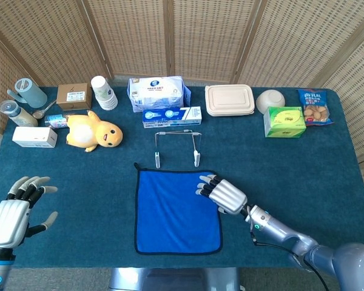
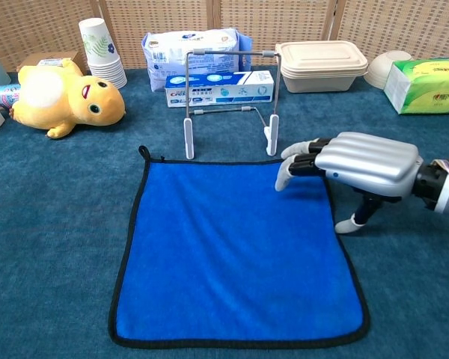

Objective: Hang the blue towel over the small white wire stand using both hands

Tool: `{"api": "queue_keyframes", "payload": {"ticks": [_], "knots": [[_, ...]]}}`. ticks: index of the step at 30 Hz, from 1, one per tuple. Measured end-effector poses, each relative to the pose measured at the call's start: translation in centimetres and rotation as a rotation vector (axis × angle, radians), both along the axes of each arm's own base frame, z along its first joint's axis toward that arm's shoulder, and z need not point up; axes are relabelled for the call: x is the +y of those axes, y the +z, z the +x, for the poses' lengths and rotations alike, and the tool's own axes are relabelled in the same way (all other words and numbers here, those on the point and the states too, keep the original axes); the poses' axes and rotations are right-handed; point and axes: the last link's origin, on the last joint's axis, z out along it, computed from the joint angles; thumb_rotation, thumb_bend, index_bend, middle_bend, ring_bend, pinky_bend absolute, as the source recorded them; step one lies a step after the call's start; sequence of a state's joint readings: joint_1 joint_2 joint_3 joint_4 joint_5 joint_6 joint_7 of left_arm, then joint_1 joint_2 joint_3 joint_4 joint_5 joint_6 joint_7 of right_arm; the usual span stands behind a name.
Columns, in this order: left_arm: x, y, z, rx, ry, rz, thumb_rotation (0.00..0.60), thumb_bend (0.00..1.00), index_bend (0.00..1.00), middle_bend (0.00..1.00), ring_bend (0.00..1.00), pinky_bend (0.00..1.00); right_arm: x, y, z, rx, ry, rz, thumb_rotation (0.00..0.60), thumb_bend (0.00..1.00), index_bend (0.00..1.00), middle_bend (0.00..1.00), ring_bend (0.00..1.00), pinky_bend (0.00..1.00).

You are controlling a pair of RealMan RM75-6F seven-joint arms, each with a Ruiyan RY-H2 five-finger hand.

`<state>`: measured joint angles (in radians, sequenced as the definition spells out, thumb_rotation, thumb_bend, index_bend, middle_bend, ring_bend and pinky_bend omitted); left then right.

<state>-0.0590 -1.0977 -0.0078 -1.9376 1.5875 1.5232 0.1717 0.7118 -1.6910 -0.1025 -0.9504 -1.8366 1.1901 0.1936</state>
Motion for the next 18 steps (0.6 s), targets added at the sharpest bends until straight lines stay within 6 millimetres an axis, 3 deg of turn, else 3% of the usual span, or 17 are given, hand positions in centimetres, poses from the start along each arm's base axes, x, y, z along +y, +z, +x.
{"api": "queue_keyframes", "payload": {"ticks": [13,18], "knots": [[-0.1,0.1,-0.6,-0.013,0.017,0.005,0.600,0.37,0.32,0.23,0.19,0.11,-0.4,-1.2,1.6,-0.016,0.011,-0.001,0.600,0.00,0.27,0.26,0.12,0.22],[-0.1,0.2,-0.7,-0.016,0.016,0.008,0.600,0.37,0.32,0.23,0.19,0.11,-0.4,-1.5,2.1,-0.039,0.005,-0.002,0.600,0.10,0.28,0.26,0.12,0.22]]}}
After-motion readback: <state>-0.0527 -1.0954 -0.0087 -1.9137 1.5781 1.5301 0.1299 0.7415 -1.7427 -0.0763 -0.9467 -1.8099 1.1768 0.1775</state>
